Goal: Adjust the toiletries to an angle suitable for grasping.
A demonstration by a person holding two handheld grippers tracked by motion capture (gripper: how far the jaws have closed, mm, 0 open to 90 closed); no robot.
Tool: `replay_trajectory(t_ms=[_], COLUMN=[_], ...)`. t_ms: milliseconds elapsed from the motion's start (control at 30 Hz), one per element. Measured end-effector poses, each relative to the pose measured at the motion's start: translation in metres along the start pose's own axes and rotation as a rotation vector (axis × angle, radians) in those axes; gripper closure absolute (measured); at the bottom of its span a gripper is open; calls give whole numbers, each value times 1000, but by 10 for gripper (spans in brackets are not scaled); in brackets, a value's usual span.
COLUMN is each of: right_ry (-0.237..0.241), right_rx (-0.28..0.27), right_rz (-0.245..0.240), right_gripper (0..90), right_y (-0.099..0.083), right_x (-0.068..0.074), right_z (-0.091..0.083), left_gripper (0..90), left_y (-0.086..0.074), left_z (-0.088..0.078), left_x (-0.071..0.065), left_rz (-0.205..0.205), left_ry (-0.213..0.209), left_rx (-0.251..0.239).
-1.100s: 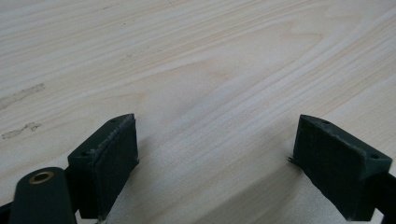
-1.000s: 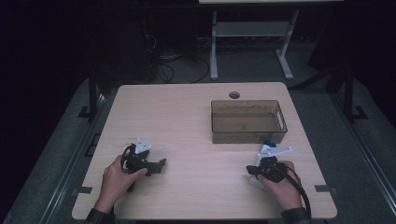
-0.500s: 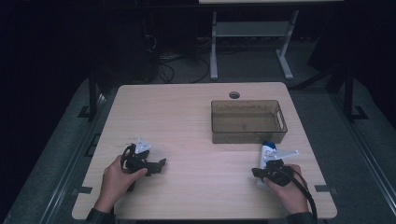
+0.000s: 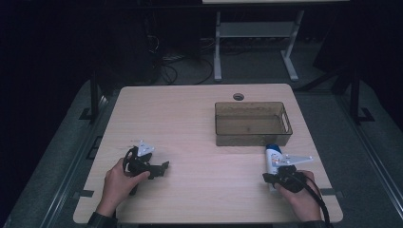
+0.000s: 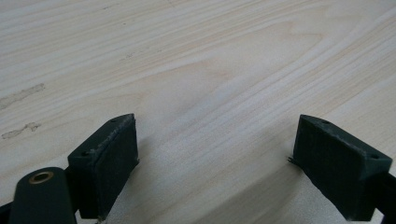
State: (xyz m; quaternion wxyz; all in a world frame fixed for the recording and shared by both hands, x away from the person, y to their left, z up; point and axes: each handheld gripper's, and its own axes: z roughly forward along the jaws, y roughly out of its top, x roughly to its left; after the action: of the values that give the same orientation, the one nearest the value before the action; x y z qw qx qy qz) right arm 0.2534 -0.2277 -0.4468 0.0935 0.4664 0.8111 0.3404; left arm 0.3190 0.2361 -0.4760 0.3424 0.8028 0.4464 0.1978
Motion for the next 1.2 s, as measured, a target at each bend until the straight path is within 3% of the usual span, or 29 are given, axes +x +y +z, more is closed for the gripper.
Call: replay_trajectory(t_ms=[1200], right_ry=[-55], right_rx=[14], right_rz=[80], right_gripper=[900], right_y=[-24], right_x=[-36], right_z=[-26], left_gripper=[128], left_y=[0], left_z=[0], left_x=[0], left_rz=[0], left_ry=[0], left_rx=[0])
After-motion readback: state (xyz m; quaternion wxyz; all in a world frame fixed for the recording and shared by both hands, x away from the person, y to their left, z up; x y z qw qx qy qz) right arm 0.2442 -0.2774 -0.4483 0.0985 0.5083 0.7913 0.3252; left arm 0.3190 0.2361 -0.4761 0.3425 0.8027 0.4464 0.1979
